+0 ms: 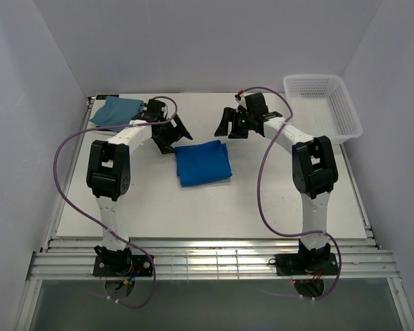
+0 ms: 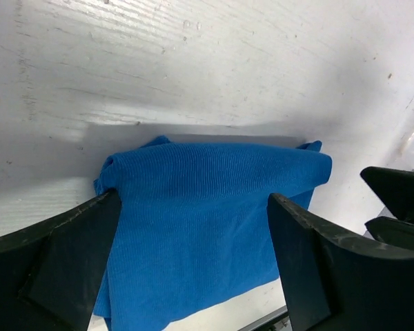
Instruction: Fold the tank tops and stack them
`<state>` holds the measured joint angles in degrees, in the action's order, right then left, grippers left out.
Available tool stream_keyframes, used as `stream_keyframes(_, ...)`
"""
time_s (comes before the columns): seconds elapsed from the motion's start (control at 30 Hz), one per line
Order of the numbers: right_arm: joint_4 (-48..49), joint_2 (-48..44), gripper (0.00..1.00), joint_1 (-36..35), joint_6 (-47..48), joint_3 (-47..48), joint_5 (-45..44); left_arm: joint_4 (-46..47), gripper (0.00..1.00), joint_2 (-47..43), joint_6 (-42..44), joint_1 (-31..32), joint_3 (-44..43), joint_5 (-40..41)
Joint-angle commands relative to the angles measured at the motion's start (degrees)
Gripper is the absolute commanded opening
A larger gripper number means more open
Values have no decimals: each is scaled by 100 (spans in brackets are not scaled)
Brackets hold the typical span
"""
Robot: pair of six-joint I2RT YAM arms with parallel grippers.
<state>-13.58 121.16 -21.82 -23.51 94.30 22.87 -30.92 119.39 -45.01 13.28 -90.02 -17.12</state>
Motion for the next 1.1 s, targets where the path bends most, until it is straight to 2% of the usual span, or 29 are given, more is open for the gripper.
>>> stream_keyframes(0.0,74,-680,79,-6,241,-321,147,-133,98,-460,405,-27,-16,-115)
stream_keyframes(0.13,172,-1419,91,-59,373,-1351,191,-187,98,-908,555,34,816,51)
stream_keyframes(0.17,172,-1699,99,-67,425,-1544,200,-161,98,-1013,599,52,967,95)
stream_keyframes(0.2,215,-1823,90,-111,443,-1921,217,-160,98,-1189,643,87,1125,130)
stream_keyframes(0.33,269,-2395,90,-191,514,-2669,191,-143,98,-1603,687,315,1715,367)
stream_keyframes(0.47,269,-2921,90,-243,514,-3207,156,50,98,-1753,661,368,2233,262)
stream_keyframes(0.67,225,-3476,90,-243,531,-3681,121,217,98,-1297,730,377,2252,289)
stream_keyframes(0.87,251,-3740,90,-252,523,-3823,-11,866,98,-751,968,386,2207,-510)
stream_keyframes(1.07,251,-3854,90,-243,523,-3875,-20,1114,83,-479,968,386,2313,-520)
